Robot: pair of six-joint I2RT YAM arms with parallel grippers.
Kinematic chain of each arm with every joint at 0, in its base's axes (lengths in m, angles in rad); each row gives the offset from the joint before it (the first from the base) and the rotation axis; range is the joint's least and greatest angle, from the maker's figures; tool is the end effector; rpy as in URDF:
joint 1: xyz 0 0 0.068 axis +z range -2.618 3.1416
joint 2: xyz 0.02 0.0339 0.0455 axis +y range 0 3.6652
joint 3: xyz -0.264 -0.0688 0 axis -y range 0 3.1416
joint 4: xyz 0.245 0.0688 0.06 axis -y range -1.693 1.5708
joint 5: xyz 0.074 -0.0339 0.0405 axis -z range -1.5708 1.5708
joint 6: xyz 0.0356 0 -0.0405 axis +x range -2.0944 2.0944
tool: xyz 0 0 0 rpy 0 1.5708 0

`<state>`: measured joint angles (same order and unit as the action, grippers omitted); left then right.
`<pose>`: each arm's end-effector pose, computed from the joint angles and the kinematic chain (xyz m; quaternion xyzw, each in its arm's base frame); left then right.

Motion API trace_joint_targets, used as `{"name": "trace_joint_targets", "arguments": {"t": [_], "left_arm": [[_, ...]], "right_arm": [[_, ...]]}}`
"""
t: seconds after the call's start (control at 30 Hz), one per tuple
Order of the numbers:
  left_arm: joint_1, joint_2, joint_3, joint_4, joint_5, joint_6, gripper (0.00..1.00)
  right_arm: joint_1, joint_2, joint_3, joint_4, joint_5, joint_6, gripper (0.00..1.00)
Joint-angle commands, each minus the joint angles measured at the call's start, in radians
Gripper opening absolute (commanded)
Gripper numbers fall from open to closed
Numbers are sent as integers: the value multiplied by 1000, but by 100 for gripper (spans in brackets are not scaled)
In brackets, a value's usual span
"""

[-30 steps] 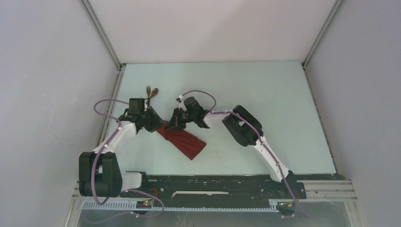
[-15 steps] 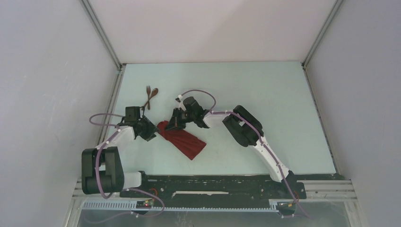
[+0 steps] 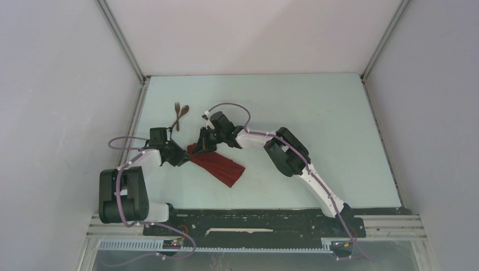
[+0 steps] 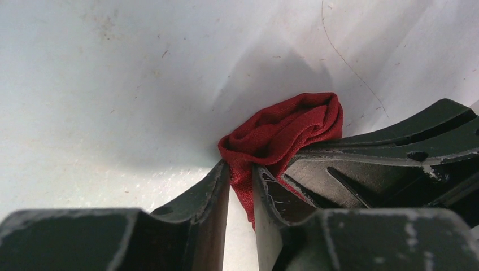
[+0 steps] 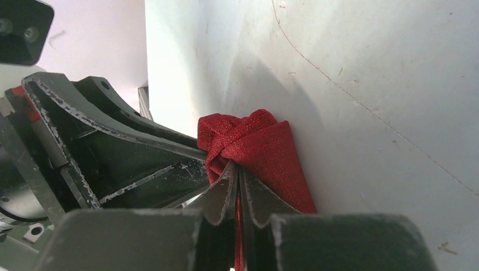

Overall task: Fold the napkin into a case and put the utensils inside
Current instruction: Grasp the top corner of the smaller rectangle folded napkin from the folded napkin.

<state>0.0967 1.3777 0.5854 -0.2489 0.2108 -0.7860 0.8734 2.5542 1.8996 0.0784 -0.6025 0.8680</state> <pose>0.2387 0.0157 0.1464 -0.3851 0.8796 -0.1835 0.2106 0.3424 0.4401 0.1019 -0.1438 0.8389 0.5164 0.0941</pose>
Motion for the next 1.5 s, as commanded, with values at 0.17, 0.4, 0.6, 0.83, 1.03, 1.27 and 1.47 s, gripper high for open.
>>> {"name": "trace_joint_targets", "arguments": {"t": [0.17, 0.4, 0.6, 0.83, 1.03, 1.27, 1.47], "left_arm": [[-10, -159, 38, -104, -21, 56, 44], [-38, -107, 126, -206, -66, 96, 46], [-89, -28, 161, -190, -71, 88, 43], [-143, 9, 180, -200, -119, 83, 25], [-156, 44, 207, -220, -145, 96, 23], [-182, 71, 248, -254, -184, 114, 8], [-262, 10, 252, -261, -176, 133, 0]], "right_arm": [[31, -49, -161, -17, 121, 0, 11], [21, -58, -182, 11, 104, 7, 11], [18, -60, -179, 17, 101, 1, 11], [19, -61, -173, 18, 99, -3, 11], [19, -60, -165, 18, 96, -4, 10], [21, -57, -156, 15, 97, -8, 10], [25, -50, -148, 26, 75, -19, 10]]}}
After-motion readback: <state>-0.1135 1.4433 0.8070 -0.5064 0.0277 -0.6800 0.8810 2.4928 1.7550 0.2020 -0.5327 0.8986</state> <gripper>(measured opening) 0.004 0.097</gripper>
